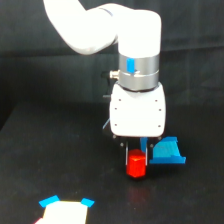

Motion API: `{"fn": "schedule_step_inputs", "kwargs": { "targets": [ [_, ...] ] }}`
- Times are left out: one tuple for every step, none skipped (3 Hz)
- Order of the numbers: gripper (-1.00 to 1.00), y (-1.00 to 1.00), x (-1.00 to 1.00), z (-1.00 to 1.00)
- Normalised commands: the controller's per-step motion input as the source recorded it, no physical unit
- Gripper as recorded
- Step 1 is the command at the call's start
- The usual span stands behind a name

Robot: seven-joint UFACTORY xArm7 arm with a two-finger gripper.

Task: Pick up the red object from the table

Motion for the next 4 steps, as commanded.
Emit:
{"fn": "schedule_step_inputs", "kwargs": {
  "targets": [
    [-0.18, 0.77, -0.27, 1.0],
    [0.15, 0.68, 0.88, 1.0],
    [0.14, 0.28, 0.28, 0.97],
    [-1.0, 0.48, -0.22, 1.0]
  ]
}}
